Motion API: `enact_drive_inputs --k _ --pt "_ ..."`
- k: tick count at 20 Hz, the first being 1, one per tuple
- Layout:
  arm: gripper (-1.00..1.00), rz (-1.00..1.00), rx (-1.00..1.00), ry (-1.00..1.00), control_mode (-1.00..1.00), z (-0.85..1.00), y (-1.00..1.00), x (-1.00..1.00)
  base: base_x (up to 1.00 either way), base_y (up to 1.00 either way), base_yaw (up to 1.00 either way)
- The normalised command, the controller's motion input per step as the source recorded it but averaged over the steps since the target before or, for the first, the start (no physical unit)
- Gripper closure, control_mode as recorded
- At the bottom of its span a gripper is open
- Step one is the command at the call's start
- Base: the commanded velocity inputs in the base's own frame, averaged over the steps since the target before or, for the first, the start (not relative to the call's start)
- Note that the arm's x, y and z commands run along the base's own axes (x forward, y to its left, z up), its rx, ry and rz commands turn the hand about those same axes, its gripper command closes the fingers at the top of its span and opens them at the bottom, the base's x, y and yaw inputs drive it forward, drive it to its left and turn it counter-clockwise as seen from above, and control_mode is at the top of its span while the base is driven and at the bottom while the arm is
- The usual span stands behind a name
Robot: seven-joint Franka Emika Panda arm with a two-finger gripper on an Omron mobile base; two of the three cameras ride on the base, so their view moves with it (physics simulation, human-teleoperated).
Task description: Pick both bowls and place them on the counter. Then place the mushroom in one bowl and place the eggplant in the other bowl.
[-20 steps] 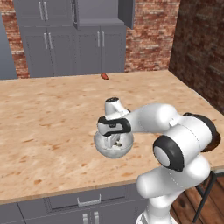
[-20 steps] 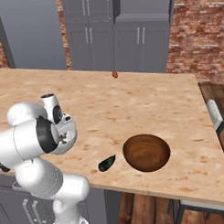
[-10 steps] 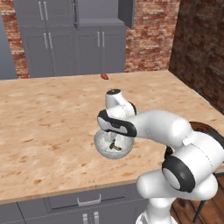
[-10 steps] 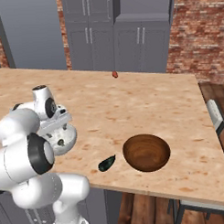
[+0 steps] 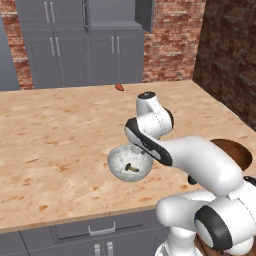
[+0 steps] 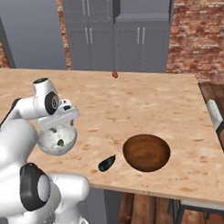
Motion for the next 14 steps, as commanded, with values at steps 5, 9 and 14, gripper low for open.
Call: enact_drive_inputs --k 5,9,14 --pt "-1.00 -0.50 0.00 0.00 -1.00 0.00 -0.62 -0.17 0.00 0.00 0.00" --pt "-1.00 -0.41 0.02 0.00 -1.00 0.00 -0.84 -0.24 0.00 0.00 0.00" --pt "-1.00 -0.36 0.03 0.07 -1.00 -0.15 -0.90 -0.31 0.00 0.00 0.00"
